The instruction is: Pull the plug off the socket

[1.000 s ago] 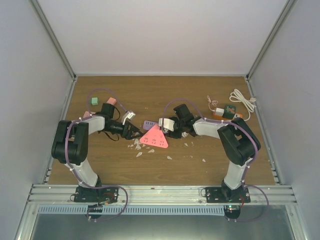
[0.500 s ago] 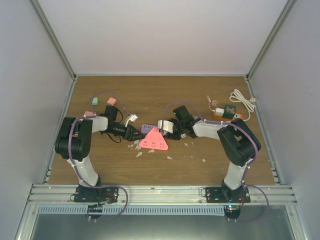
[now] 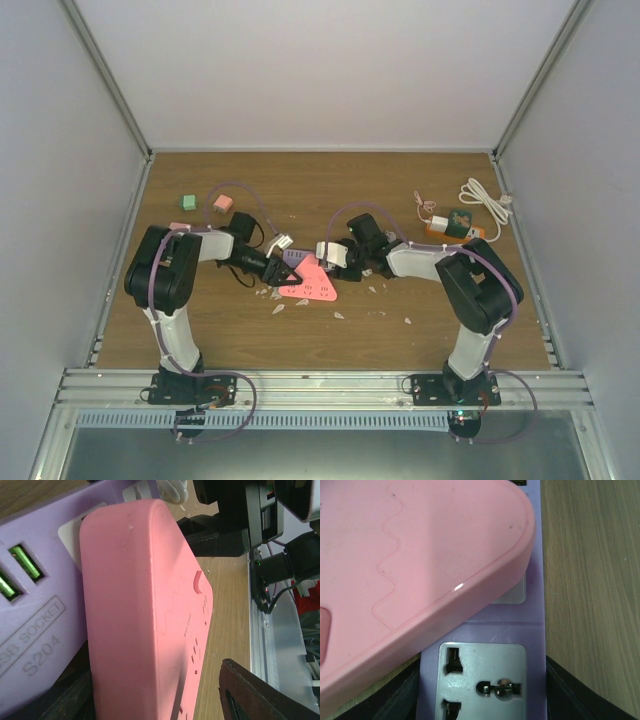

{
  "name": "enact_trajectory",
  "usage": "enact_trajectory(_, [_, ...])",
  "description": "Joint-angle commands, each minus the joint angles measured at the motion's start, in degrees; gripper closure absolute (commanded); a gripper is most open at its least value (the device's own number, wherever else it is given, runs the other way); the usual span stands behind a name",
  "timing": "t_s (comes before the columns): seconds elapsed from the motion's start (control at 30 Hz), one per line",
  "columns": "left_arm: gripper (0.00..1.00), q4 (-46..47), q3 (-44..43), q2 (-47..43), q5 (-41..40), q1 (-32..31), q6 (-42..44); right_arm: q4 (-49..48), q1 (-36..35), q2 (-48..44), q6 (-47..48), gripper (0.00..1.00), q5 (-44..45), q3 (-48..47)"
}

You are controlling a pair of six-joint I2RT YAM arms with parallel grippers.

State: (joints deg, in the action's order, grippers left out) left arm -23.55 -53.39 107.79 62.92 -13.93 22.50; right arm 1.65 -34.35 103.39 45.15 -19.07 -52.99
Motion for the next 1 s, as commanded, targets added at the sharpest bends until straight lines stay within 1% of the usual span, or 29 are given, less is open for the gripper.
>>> enact_trajectory(0.0, [0.37,-0.1,-1.3,0.9,-0.2,-1.4,0.8,-1.2,-0.9,-1.9,-0.9,0.64,-1.1,1.0])
enact_trajectory(0.13, [0.43,0.8,-1.0,0.6,-1.1,-1.5,0.8,-0.9,-0.8,-2.0,-1.0,0.64,-1.7,1.0])
enact_trajectory(0.23, [0.47,1.8,-0.8,0.3,-4.2,-1.5,1.3,-0.6,-0.9,-1.9,-1.1,0.64,-1.9,0.7])
enact_trajectory(0.47, [0.60,2.3,0.0,-0.5,-4.2,-1.7,2.6,-0.2,-0.8,-1.5,-1.2,0.65,-1.8,0.4])
enact_trajectory(0.63, [0.64,3.7,1.1,-3.1,-4.8,-1.9,3.2,0.0,-0.8,-1.3,-1.4,0.66,-1.7,0.2])
enact_trajectory(0.97, [0.69,5.4,2.5,-6.5,-5.2,-2.2,3.8,0.3,-0.7,-1.4,-1.6,0.67,-1.6,0.0])
